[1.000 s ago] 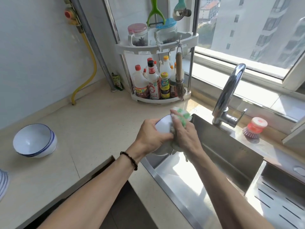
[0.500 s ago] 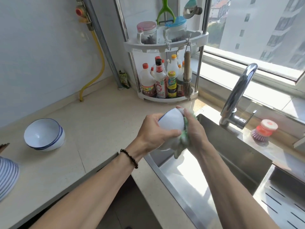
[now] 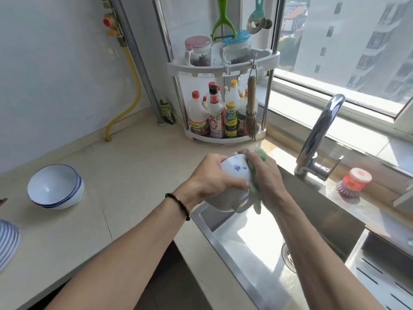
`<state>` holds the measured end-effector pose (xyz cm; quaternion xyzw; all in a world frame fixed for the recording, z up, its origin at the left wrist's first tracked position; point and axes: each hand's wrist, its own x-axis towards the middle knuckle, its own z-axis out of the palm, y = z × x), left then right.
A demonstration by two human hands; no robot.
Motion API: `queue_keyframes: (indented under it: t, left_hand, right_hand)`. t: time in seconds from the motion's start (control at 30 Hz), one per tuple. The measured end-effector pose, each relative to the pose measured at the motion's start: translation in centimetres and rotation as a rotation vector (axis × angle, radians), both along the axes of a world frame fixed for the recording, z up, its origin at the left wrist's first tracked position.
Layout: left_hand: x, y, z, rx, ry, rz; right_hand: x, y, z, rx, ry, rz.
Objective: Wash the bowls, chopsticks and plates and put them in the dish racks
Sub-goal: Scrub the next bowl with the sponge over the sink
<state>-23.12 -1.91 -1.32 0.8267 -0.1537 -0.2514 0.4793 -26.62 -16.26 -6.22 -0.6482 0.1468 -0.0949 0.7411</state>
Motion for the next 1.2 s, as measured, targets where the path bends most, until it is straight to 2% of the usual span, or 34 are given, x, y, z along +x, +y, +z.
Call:
queue_keyframes:
  t: [0.07, 0.1, 0.13, 0.23, 0.27, 0.37, 0.4, 0.47, 0.53, 0.57, 0.67, 0.7, 0.77, 0.83, 0.93, 1.0, 1.07, 1.13, 1.2]
  left_hand:
    - [-0.1, -0.5, -1.0, 0.019, -0.096, 0.069]
    - [-0.1, -0.6, -1.3, 0.029, -0.138, 0.066]
    - [-0.3, -0.7, -1.4, 0.034, -0.168, 0.055]
    - [-1.1, -0.6, -1.5, -0.016, -0.151, 0.042]
    - [-1.2, -0.5, -1.6, -0.047, -0.141, 0.066]
    - [-0.9, -0.5, -1.9, -0.045, -0.200, 0.154]
    - [-0.7, -0.4, -2.0, -0.008, -0.228, 0.146]
    - [-0.9, 0.0, -1.8, -0.014, -0.232, 0.080]
    - [-1.2, 0.4, -1.9, -0.100, -0.147, 0.061]
    - [-1.2, 0.5, -2.0, -0.116, -0.129, 0.094]
    - [-0.7, 0.3, -2.1, -0.031, -0.214, 0.163]
    - [-0.6, 0.4, -1.9, -0.009, -0.239, 0.143]
    - [-0.8, 0.8, -1.0, -0.057, -0.212, 0.072]
    - [-1.0, 1.4, -0.4, -0.207, -0.093, 0.034]
    - [-1.2, 2.3, -0.6, -0.378, 0.018, -0.009]
    - [-0.9, 2.8, -0.6, -0.376, 0.132, -0.061]
    - [-0.1, 2.9, 0.0, -0.254, 0.227, -0.165]
    - [0.3, 2.2, 0.7, -0.082, 0.181, -0.233]
    - [0.0, 1.2, 0.6, 0.023, 0.077, -0.183]
  right_hand:
    - [-0.3, 1.4, -1.0, -0.216, -0.032, 0.057]
    - [-0.5, 1.8, -1.7, -0.253, -0.018, 0.040]
    - [-0.4, 1.8, -2.2, -0.221, -0.002, -0.001]
    - [0.3, 0.9, -1.9, 0.188, 0.084, -0.104]
    - [0.4, 1.0, -1.6, 0.214, 0.101, -0.099]
    - [0.0, 2.5, -1.8, -0.064, 0.062, -0.069]
    - [-0.2, 2.8, -2.0, -0.089, 0.068, -0.059]
    - [-0.2, 2.6, -1.8, 0.100, 0.093, -0.065]
    - [0.3, 1.7, -1.7, 0.291, 0.143, -0.081]
    - [0.4, 1.7, -1.7, 0.245, 0.134, -0.064]
    - [0.3, 3.3, -1.8, -0.100, 0.075, -0.001]
    - [0.1, 3.6, -1.8, -0.086, 0.076, -0.010]
    - [0.2, 2.8, -1.5, 0.222, 0.090, -0.064]
    - [0.3, 1.5, -1.3, 0.591, 0.147, 0.022]
    - [-0.1, 0.6, -0.8, 0.712, 0.230, 0.049]
    - [-0.3, 0.3, -1.6, 0.731, 0.250, 0.016]
    - [-0.1, 0.1, -2.2, 0.650, 0.259, -0.009]
    - [-0.2, -0.2, -1.5, 0.345, 0.210, -0.035]
    - [-0.2, 0.0, -0.6, 0.119, 0.104, -0.034]
